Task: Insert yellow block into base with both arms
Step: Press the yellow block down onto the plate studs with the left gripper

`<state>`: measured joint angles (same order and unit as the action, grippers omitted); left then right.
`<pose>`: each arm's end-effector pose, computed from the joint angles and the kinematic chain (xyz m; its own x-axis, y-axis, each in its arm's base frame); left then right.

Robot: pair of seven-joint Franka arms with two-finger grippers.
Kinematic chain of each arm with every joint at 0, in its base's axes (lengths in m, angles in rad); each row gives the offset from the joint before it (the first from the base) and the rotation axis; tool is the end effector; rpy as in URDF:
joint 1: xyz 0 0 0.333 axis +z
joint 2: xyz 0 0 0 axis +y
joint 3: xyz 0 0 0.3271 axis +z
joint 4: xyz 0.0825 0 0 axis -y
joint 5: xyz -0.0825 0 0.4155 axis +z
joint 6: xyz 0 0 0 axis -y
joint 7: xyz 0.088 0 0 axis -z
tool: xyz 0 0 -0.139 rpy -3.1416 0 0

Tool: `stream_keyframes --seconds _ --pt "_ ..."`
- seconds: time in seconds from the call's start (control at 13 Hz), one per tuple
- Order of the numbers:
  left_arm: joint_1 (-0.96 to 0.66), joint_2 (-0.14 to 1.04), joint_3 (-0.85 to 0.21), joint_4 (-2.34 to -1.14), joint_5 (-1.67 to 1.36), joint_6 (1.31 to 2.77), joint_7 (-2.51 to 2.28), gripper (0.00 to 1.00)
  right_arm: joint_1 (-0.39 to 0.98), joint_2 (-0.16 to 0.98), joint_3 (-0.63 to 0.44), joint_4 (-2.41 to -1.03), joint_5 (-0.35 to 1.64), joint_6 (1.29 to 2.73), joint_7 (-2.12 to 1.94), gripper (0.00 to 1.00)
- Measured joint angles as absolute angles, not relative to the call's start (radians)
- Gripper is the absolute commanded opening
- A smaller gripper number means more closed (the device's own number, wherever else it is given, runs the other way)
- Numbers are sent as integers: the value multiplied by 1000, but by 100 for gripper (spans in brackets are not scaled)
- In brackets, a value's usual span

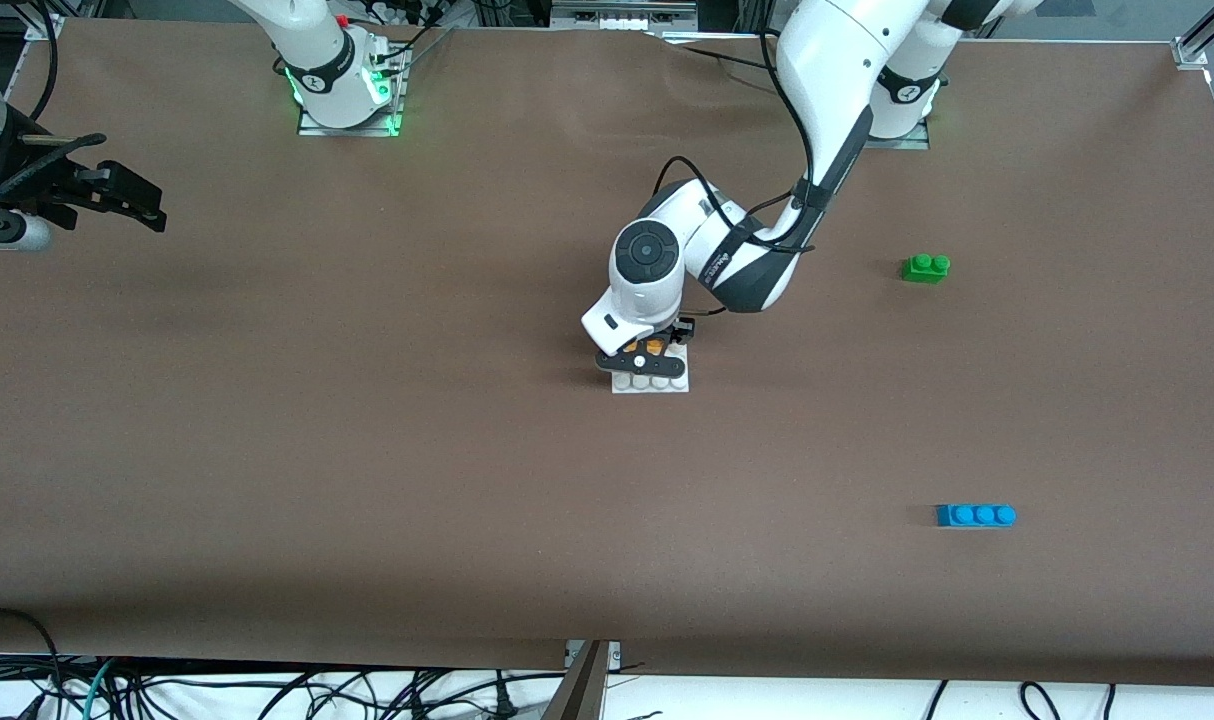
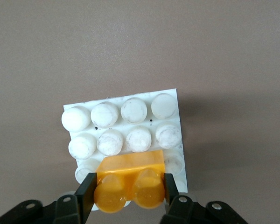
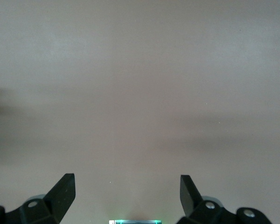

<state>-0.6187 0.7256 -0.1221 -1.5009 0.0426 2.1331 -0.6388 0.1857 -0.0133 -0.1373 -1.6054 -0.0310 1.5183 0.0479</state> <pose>0.5507 -0.4848 0.1914 0.9903 -0.0980 -0.0985 -0.0999 -0.9949 -0.0146 0.5724 0.0228 0.5897 0.9974 -0.0011 -0.0724 0.0013 -0.9995 0.0327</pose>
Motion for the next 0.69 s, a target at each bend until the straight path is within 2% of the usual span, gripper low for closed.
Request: stream_keyframes --seconds 0.69 --pt "-619 726 -122 -1501 43 2127 -639 25 186 -12 -138 -1605 -31 1518 48 99"
